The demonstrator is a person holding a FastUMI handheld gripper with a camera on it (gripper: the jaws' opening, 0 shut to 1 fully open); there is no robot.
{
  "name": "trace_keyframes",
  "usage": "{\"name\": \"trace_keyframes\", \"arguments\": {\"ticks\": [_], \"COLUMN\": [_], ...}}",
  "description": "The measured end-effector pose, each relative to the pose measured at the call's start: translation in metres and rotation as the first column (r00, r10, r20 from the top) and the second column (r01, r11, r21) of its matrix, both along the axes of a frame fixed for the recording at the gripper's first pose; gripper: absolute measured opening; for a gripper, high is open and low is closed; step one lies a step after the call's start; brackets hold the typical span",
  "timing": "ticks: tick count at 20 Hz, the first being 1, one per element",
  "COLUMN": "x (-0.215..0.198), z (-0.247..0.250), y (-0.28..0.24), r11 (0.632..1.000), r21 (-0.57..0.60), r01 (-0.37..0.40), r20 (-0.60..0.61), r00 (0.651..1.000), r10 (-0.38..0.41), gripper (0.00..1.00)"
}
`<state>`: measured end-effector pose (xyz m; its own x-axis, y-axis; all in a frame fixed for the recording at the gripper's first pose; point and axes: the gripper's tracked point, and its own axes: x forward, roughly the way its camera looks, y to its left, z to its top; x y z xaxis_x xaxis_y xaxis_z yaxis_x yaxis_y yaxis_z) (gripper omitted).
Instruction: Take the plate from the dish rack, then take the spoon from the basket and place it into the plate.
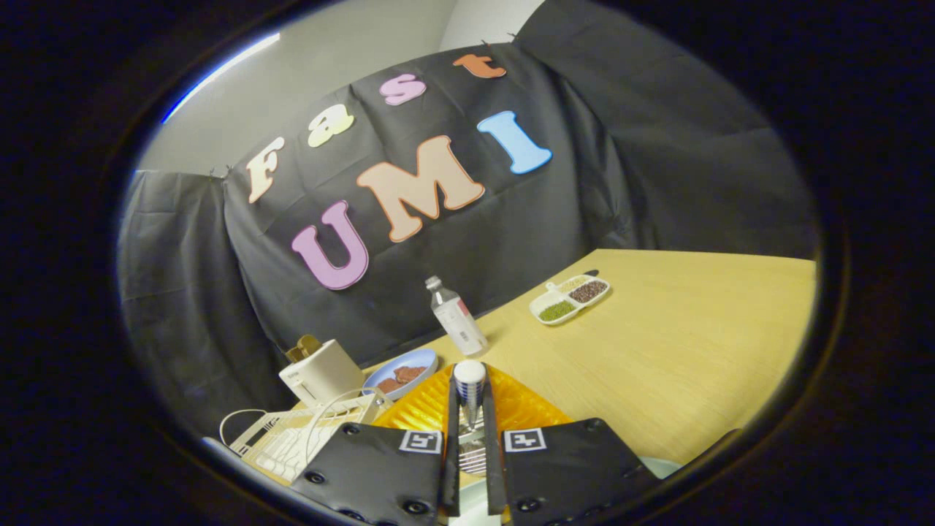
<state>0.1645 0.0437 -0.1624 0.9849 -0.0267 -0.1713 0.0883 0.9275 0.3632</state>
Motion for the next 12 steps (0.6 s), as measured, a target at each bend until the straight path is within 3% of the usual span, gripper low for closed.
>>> {"name": "trace_keyframes", "arguments": {"ticks": [7,12], "x": [-0.011,-0.032], "z": [0.054,0.092], "y": [-0.001,-0.003], "r11": [0.999,0.999], "r21": [-0.045,0.007], "r01": [-0.006,-0.040], "r20": [0.096,0.156], "r00": [0.995,0.987], "r10": [0.010,0.038], "gripper": [0.17,0.17]}}
